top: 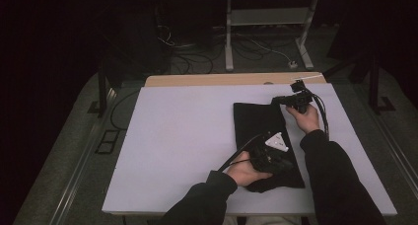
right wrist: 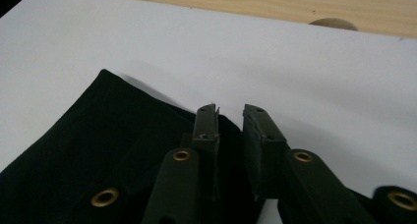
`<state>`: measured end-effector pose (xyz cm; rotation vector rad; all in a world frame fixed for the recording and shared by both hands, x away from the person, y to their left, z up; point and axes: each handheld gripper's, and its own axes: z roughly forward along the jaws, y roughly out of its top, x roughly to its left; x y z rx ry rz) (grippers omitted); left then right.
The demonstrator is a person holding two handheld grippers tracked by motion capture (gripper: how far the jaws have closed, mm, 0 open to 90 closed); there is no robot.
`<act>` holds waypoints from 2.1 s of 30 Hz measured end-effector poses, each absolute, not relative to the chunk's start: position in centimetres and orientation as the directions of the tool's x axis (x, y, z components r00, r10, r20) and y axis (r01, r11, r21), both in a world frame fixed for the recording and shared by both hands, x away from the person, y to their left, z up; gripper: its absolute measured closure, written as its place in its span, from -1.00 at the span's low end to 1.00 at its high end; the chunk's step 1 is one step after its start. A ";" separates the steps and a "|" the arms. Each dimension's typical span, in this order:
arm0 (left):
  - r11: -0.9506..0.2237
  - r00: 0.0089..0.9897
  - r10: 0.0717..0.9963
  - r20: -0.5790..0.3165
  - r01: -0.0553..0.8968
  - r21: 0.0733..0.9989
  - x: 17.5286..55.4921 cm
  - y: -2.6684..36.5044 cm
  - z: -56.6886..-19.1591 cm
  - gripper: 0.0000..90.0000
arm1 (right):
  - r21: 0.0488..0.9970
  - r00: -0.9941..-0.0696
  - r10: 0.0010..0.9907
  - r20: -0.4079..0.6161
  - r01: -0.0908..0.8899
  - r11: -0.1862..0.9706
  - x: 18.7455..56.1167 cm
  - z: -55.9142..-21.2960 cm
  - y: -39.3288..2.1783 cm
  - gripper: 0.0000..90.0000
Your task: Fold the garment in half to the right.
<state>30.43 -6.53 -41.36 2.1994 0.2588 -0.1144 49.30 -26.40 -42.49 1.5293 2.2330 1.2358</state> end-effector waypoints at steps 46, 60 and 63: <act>-0.740 0.984 0.103 -0.146 0.174 0.650 30.3 -12.6 -42.9 0.86 | 0.779 -0.438 0.835 0.332 0.627 0.019 41.3 -38.3 -33.3 -0.89; -0.686 0.980 0.115 -0.160 0.195 0.702 30.8 -11.1 -41.0 0.07 | 0.798 -0.452 0.831 0.324 0.602 0.016 40.2 -38.0 -33.7 -1.00; -0.670 0.981 0.114 -0.158 0.193 0.716 31.0 -10.4 -40.5 -0.12 | 0.801 -0.454 0.829 0.326 0.599 0.013 39.8 -38.0 -33.9 -1.00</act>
